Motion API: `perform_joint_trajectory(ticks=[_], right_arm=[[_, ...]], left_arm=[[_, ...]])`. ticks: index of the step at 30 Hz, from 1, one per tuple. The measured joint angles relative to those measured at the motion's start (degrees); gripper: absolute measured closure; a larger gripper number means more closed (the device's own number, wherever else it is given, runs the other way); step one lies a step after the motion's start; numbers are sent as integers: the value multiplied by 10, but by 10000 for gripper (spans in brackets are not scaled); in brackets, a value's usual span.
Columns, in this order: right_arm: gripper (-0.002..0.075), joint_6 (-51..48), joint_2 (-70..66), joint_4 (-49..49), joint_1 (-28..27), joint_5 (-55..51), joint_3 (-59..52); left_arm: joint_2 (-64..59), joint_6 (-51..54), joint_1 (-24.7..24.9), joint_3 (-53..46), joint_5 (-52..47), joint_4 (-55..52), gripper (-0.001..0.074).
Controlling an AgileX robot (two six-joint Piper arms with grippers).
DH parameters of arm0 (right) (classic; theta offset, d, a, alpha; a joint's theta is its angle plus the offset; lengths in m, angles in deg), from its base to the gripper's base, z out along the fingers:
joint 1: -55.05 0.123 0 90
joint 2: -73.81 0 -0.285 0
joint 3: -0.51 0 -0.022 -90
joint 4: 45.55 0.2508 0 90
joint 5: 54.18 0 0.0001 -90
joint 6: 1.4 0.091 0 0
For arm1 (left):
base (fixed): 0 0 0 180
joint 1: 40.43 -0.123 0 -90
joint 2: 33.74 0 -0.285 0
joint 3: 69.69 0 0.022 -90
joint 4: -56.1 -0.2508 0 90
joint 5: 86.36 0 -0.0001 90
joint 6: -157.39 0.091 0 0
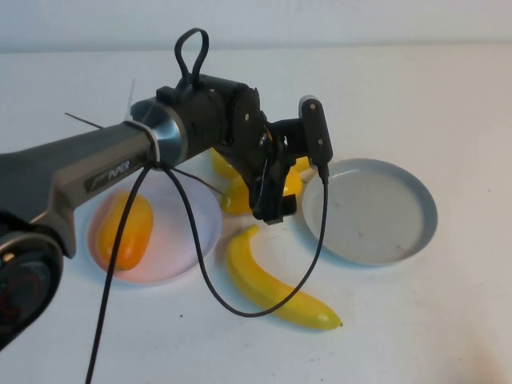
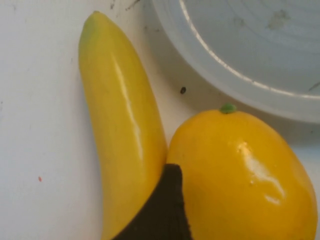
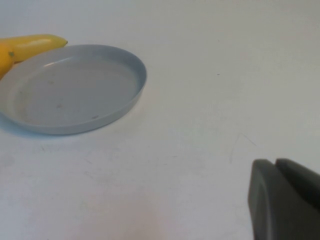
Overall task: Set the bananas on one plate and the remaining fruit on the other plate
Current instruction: Put one type of fruit in the left plate
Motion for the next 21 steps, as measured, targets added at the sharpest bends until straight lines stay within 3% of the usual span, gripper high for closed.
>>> perform_joint_trajectory(ticks=[17, 21], right_arm=[[743, 0, 0, 0, 0, 0, 0], [743, 0, 0, 0, 0, 0, 0]], left_arm=[[-29, 0, -1, 0, 32, -32, 73], [-35, 0, -2, 0, 33, -32, 172]])
